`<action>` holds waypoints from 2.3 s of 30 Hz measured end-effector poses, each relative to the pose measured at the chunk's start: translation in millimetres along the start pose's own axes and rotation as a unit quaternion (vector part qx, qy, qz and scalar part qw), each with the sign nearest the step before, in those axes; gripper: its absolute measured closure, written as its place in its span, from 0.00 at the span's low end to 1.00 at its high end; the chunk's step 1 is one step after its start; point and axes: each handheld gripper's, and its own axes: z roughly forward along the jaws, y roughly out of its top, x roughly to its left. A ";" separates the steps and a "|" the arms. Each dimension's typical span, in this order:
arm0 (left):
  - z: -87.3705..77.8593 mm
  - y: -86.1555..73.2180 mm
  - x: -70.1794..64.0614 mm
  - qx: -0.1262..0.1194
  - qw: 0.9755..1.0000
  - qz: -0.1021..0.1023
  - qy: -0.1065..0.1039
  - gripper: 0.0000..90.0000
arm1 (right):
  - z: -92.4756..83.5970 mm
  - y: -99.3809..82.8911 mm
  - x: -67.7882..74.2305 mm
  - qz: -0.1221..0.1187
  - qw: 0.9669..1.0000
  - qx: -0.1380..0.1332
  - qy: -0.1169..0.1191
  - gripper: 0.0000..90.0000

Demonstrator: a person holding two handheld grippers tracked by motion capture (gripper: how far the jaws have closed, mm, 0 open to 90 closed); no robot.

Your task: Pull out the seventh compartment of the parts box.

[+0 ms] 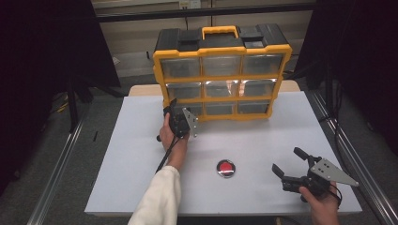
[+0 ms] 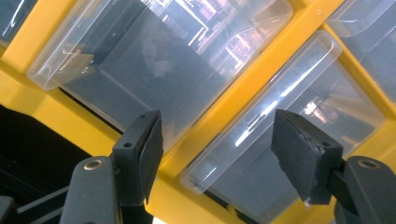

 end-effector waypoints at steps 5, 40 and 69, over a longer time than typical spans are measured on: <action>0.3 -0.3 -1.1 0.002 1.000 0.005 0.003 0.39 | -0.3 0.1 -0.5 -0.001 1.000 0.000 -0.001 0.03; 5.7 -5.9 -5.5 0.021 0.997 0.073 0.019 0.48 | -1.0 -0.1 -1.8 0.006 1.000 -0.001 -0.007 0.03; -14.5 -0.6 -9.2 0.038 0.994 0.100 -0.004 0.76 | -0.9 -0.5 -0.9 0.007 1.000 0.000 -0.006 0.03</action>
